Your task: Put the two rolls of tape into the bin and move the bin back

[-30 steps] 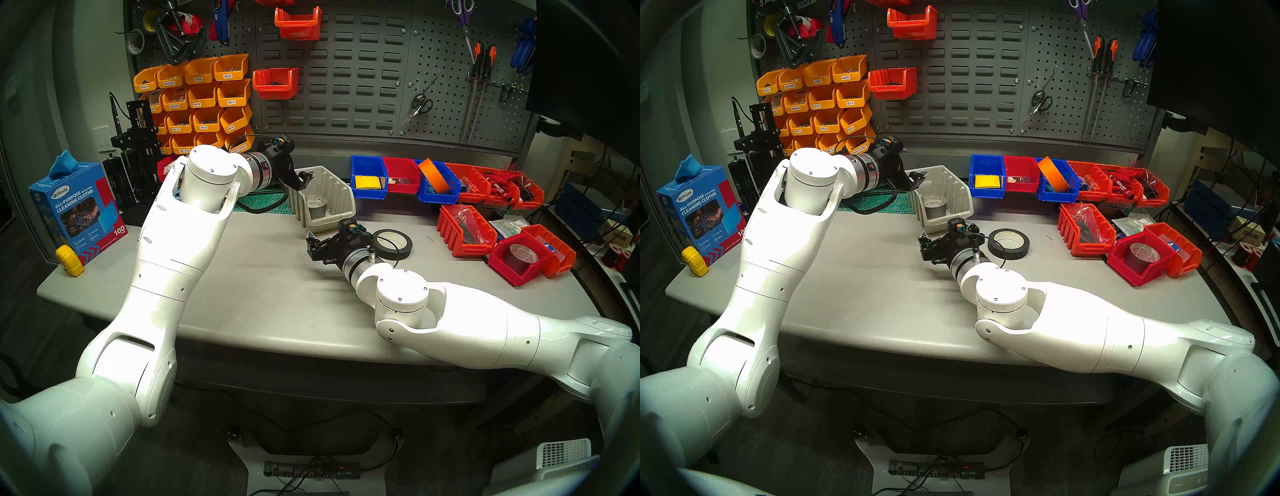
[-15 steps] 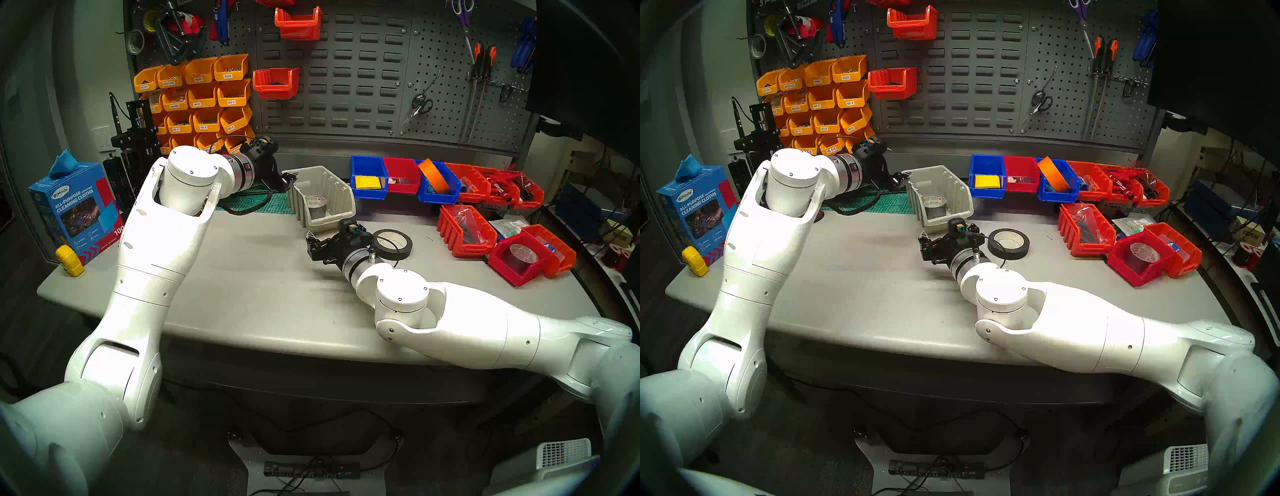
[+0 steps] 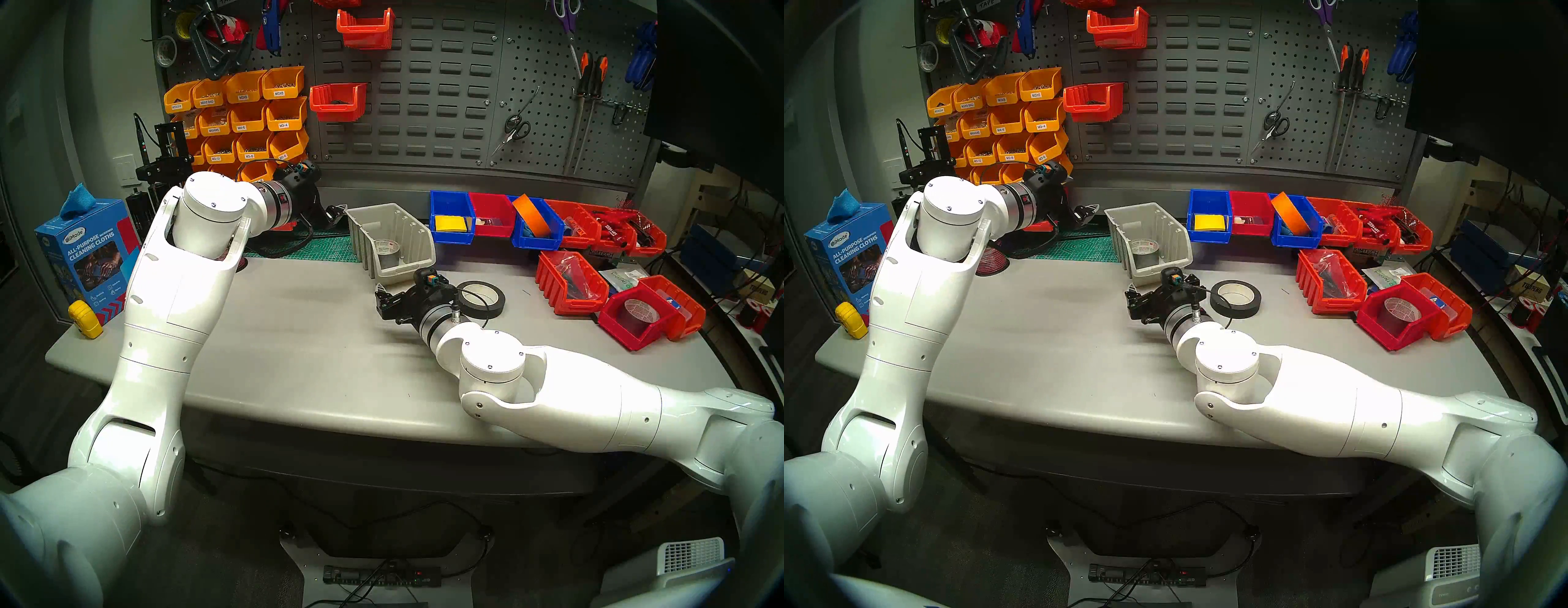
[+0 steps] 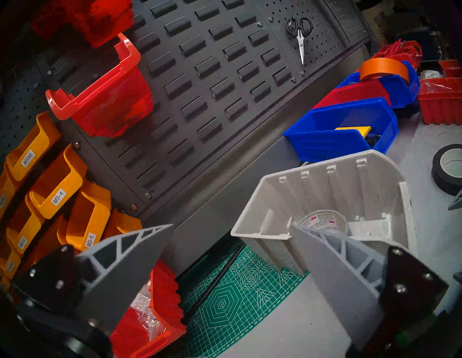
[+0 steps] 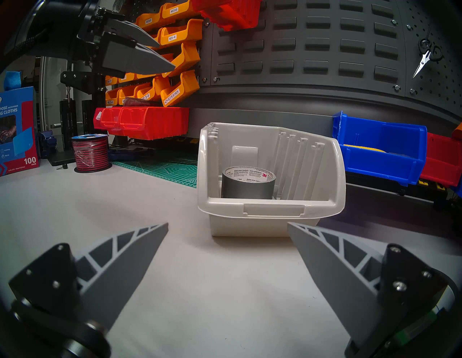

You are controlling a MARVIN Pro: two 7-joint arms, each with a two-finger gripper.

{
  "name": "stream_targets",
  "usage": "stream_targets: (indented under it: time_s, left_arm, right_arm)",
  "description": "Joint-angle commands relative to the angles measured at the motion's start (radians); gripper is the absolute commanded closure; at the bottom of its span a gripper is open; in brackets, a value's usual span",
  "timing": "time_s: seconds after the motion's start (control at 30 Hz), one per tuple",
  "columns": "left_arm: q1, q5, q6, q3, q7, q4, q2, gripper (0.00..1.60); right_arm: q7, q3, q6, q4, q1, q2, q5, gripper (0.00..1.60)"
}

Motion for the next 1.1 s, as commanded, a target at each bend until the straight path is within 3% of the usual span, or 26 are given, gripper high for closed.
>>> stream_targets:
  time_s: [0.0, 1.07]
  left_arm:
    - [-0.009, -0.005, 0.043, -0.018, 0.002, -0.022, -0.004, 0.00]
    - [-0.010, -0.006, 0.050, -0.017, 0.004, -0.023, -0.003, 0.00]
  right_arm:
    - [0.000, 0.008, -0.001, -0.004, 0.010, 0.000, -0.002, 0.00]
    - [0.000, 0.008, -0.001, -0.004, 0.010, 0.000, -0.002, 0.00]
